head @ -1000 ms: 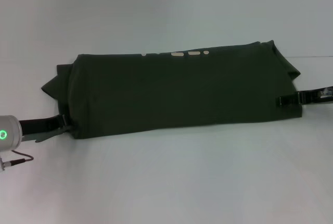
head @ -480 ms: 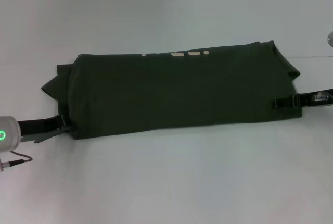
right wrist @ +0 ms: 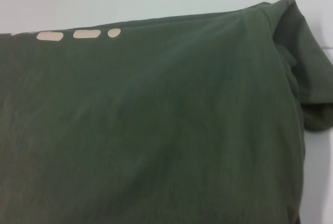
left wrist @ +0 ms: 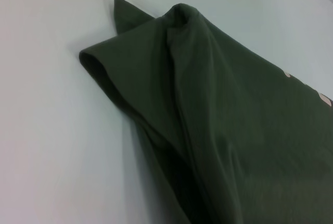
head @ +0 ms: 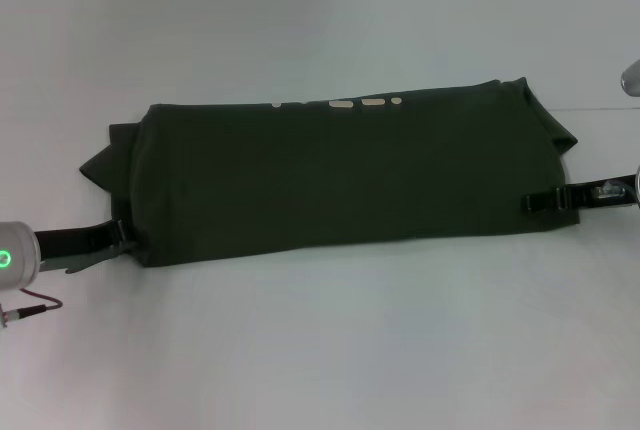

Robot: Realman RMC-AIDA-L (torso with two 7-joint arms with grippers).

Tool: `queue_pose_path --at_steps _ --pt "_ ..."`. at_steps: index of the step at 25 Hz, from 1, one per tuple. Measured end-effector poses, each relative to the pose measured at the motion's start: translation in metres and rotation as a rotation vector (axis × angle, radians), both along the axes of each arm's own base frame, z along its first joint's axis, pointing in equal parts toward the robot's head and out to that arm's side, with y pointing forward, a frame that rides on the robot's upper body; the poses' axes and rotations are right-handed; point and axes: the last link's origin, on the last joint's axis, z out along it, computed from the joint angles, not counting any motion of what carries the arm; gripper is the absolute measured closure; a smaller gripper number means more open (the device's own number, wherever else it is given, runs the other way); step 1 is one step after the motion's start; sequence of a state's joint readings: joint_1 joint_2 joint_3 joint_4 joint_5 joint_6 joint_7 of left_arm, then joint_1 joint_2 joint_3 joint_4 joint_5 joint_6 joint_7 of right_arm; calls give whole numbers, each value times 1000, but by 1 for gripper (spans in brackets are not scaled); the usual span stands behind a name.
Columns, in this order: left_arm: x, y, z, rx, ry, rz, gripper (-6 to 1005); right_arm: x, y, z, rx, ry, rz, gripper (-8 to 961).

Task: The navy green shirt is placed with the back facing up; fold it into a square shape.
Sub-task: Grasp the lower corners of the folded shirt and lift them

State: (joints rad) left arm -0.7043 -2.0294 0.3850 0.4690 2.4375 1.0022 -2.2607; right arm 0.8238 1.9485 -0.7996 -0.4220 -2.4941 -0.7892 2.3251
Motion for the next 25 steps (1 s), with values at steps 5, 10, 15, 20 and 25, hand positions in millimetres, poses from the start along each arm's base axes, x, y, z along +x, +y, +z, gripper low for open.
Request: queue_pose_path --at_steps 5,10,15,20,25 --pt "0 0 0 0 0 -2 992 1 0 0 3 3 -6 238" --pt "1 1 1 2 3 -3 992 3 -1 1 4 2 -9 428" --pt "1 1 1 3 3 -4 992 3 -2 1 3 -1 -9 490" --pt "1 2 1 4 2 -5 992 5 -2 0 -6 -30 8 544" --pt "1 2 1 5 3 -6 993 7 -2 1 -3 -33 6 598"
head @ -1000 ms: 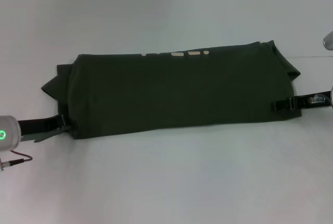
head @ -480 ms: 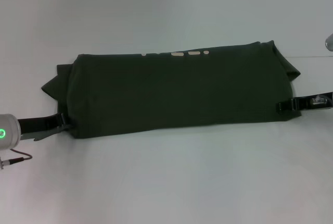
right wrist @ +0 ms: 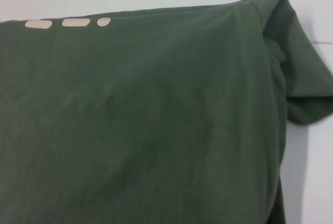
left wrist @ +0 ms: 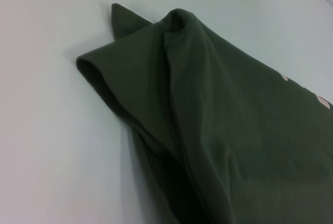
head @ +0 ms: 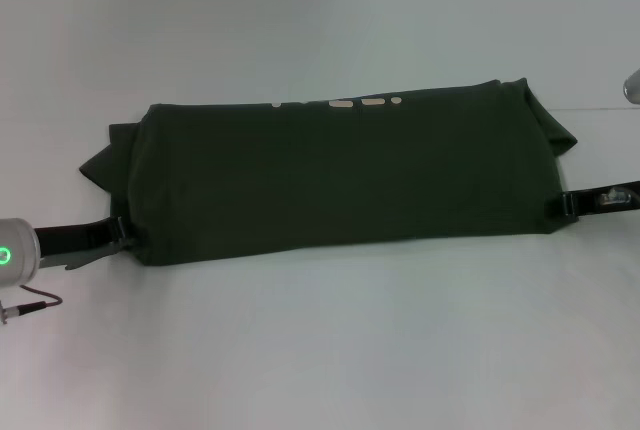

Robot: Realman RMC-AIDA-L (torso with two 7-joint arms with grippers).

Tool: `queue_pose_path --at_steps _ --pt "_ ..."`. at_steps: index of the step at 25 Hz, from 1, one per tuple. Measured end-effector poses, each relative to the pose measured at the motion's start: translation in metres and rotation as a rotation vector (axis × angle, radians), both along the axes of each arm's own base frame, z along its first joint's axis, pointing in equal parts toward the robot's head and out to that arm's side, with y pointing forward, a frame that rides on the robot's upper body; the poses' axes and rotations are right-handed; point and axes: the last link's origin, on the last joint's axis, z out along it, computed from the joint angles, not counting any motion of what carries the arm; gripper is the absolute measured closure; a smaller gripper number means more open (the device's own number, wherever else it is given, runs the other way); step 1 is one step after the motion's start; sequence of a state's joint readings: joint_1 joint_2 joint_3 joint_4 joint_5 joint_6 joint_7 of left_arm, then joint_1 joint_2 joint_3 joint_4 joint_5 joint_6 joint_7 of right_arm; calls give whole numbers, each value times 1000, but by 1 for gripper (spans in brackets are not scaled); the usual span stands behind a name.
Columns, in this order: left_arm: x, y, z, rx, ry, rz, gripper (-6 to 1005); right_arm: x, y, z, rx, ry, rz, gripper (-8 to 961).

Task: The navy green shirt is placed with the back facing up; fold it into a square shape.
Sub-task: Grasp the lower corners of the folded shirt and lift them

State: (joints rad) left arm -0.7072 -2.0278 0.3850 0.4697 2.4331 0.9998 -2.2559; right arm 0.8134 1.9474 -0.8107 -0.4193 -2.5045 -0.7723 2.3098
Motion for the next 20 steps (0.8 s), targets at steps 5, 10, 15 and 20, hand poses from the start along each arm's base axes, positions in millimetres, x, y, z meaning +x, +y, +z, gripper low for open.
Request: queue_pose_path --at_steps 5,10,15,20 --pt "0 0 0 1 -1 -1 993 2 -1 0 3 0 -4 688" --pt "1 1 1 1 -2 -2 992 6 -3 4 1 -6 4 886" --pt "5 2 5 -15 -12 -19 992 10 -10 12 -11 2 12 940" --pt "8 -2 10 -58 -26 -30 993 12 -22 19 -28 43 13 941"
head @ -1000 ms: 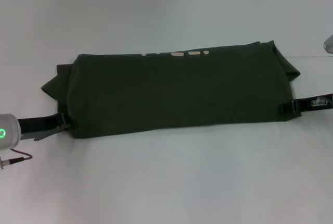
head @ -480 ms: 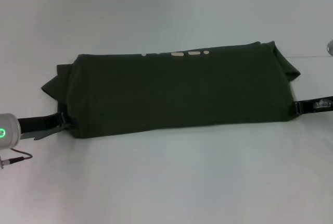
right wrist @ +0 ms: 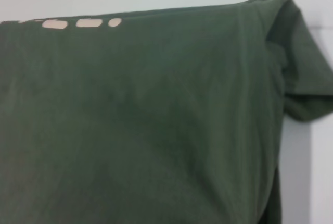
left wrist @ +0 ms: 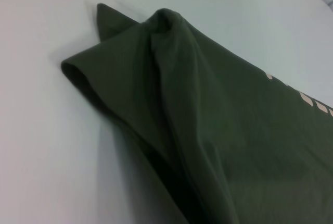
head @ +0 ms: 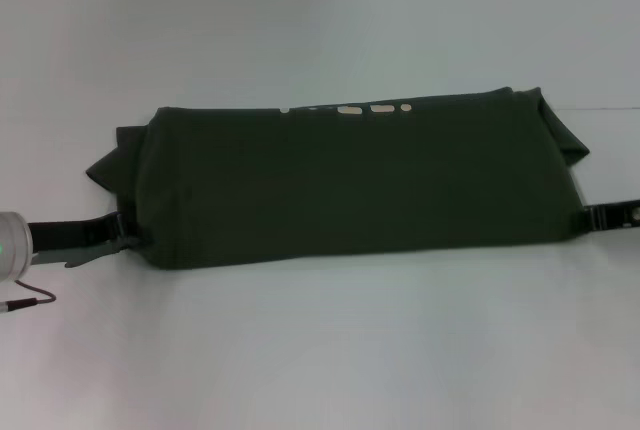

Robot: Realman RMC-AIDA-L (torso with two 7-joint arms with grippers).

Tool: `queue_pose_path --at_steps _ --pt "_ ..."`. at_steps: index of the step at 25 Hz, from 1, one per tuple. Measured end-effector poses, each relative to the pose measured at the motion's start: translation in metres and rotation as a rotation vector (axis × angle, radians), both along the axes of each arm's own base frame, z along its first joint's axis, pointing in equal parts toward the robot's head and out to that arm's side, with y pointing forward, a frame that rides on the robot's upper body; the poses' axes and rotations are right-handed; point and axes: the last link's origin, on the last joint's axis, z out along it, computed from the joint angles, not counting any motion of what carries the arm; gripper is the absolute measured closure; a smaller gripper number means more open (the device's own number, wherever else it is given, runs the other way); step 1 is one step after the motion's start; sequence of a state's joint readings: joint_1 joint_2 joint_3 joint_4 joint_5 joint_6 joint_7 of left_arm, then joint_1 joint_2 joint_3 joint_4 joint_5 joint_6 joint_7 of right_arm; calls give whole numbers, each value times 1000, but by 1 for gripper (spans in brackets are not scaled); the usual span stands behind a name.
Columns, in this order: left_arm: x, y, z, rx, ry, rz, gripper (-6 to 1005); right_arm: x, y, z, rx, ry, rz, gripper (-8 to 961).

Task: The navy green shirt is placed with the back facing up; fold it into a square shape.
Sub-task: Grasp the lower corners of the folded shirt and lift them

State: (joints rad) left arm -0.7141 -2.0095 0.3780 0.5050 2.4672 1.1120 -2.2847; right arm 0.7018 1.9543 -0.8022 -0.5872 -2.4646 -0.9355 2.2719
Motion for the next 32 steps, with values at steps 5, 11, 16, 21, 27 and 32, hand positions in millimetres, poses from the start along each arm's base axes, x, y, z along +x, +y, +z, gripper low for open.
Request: queue_pose_path --at_steps 5,11,16,21,27,32 --pt "4 -6 7 -62 -11 -12 992 6 -15 5 -38 31 -11 941" --pt "5 -14 17 -139 -20 -12 993 12 -34 10 -88 78 -19 940" --pt "10 -23 21 -227 -33 -26 993 17 -49 14 -123 134 -45 932" --pt "13 -34 26 -320 -33 -17 992 20 -60 21 -146 195 -72 911" --pt "12 -32 32 -305 -29 5 985 26 -63 31 -116 221 -100 885" --pt "11 -27 36 -272 -18 32 979 26 -62 38 -95 249 -106 864"
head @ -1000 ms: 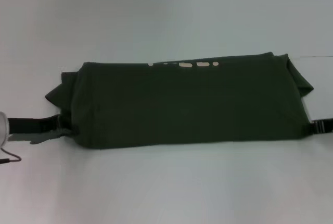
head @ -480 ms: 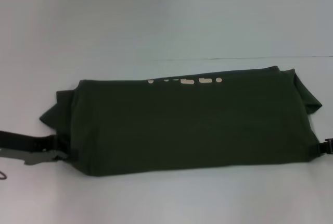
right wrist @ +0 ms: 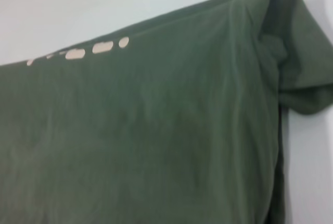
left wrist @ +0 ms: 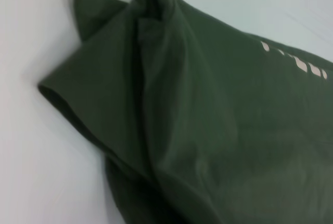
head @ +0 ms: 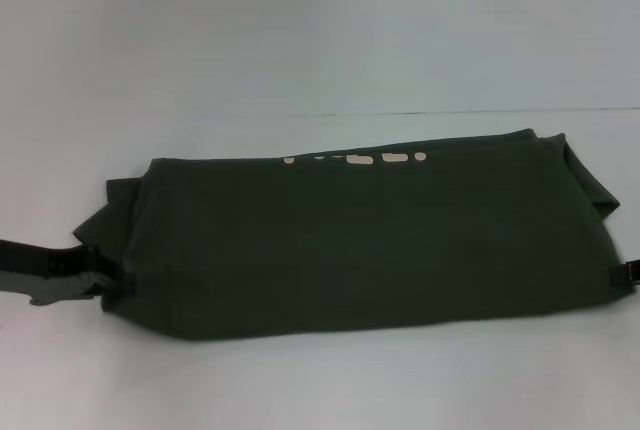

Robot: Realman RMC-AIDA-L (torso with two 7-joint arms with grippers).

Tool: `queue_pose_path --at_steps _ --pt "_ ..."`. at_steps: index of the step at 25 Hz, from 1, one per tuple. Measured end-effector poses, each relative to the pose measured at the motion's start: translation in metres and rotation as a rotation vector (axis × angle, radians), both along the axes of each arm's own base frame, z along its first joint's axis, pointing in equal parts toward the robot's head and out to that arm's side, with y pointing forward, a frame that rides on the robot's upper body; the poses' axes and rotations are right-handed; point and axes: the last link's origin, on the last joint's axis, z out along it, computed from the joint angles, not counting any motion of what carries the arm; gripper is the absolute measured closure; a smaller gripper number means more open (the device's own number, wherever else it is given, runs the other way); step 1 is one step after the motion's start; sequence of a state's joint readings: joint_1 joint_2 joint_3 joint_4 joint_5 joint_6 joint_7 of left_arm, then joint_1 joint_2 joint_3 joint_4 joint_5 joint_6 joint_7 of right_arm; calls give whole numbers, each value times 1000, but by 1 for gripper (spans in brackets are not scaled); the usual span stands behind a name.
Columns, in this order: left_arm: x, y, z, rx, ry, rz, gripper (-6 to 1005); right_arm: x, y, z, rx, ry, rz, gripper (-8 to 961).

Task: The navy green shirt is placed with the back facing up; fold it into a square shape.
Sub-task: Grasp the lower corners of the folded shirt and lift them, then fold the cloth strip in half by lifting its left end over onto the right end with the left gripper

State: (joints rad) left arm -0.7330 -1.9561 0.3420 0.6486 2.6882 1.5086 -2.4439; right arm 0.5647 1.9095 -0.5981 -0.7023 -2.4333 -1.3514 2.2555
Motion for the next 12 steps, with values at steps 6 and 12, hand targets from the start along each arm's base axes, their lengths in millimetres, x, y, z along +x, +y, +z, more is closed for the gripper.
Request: queue_pose_path --at_steps 6,12 --pt "-6 2 12 53 10 38 971 -2 3 4 10 -2 8 839" --pt "-7 7 22 131 -37 47 647 -8 15 22 82 -1 57 601"
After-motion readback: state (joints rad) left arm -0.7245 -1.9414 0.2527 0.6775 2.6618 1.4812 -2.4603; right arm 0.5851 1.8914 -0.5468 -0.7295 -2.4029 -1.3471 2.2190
